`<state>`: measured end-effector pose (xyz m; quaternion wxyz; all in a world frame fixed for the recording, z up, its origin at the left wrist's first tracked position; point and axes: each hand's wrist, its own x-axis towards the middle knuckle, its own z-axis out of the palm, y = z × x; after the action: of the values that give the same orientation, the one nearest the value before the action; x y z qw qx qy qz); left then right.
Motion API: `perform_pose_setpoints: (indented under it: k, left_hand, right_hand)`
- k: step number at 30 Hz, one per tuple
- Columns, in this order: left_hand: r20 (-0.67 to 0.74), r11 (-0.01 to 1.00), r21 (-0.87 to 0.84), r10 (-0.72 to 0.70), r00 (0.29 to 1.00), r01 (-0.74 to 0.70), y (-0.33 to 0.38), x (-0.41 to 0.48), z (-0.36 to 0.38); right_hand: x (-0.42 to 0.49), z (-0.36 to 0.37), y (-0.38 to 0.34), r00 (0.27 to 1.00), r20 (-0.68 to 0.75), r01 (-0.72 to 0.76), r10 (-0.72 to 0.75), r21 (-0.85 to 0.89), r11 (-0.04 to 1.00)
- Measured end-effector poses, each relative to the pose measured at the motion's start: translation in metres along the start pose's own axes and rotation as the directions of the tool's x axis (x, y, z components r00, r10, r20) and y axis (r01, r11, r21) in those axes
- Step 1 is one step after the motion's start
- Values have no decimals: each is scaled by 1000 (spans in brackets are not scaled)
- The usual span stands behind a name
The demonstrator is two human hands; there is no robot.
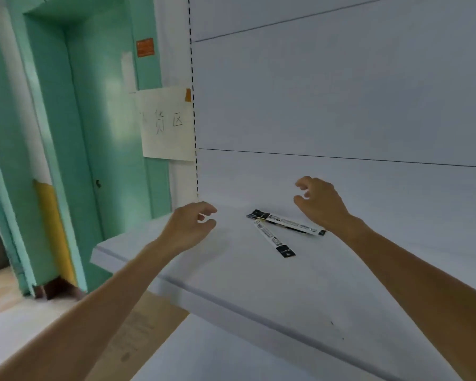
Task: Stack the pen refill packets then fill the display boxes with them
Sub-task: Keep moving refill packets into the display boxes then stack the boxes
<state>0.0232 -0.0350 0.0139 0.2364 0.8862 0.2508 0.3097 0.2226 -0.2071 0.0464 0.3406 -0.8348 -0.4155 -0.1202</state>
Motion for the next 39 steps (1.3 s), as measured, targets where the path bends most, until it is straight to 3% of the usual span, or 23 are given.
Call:
perform_pose_setpoints:
  k: [4, 6, 9, 14, 17, 20, 23, 24, 26, 29, 31, 33, 35, 37, 39]
  left_hand:
    - [228, 992, -21, 127, 965, -125, -16, 36, 38]
    - [302, 980, -35, 199, 932, -197, -19, 47, 53]
    - [355, 943, -22, 319, 879, -333, -13, 65, 70]
    - [545, 828, -15, 476, 690, -560, 5, 71, 104]
    - [537, 795, 33, 497, 682, -606, 3, 73, 103]
    - [527, 722, 204, 488, 696, -661, 3, 75, 91]
    - [397, 887, 145, 354, 847, -439, 0, 82, 81]
    - [343, 947, 41, 287, 894, -319, -3, 86, 79]
    - [257, 973, -214, 140, 956, -85, -8, 94, 75]
    - [265, 877, -438, -82, 961, 196, -10, 101, 67]
    - [316, 788, -535, -149, 937, 305, -12, 102, 63]
    - [356, 647, -652, -200, 913, 396, -14, 100, 59]
    - [408, 483, -732, -254, 877, 480, -14, 97, 58]
    - [431, 441, -749, -241, 869, 494, -13, 93, 56]
    - [408, 413, -790, -198, 891, 453, -11, 89, 53]
  right_hand:
    - [-13, 23, 33, 979, 138, -147, 150, -36, 989]
    - [-18, 33, 44, 968, 200, -137, 154, -100, 986]
    - [-14, 36, 51, 978, 168, -98, 127, -167, 981]
    - [-8, 37, 59, 982, 130, -99, 139, -276, 956]
    - [-1, 41, 61, 978, 150, -94, 148, -317, 944]
    - [5, 48, 59, 972, 178, -75, 151, -375, 924]
    - [6, 55, 58, 979, 169, -15, 112, -488, 873]
    - [5, 55, 57, 980, 169, -9, 108, -498, 867]
    - [5, 54, 57, 979, 163, -32, 124, -476, 879]
    - [11, 55, 51, 990, 51, -114, 135, -298, 948]
    - [18, 58, 38, 988, -44, -149, 145, -102, 984]
    - [25, 61, 15, 986, -33, -157, 161, 98, 983]
    - [26, 66, -10, 972, 173, -206, 160, 295, 933]
    - [22, 75, -30, 896, 428, -288, 121, 349, 892]
    - [18, 85, -44, 838, 540, -290, 84, 308, 906]
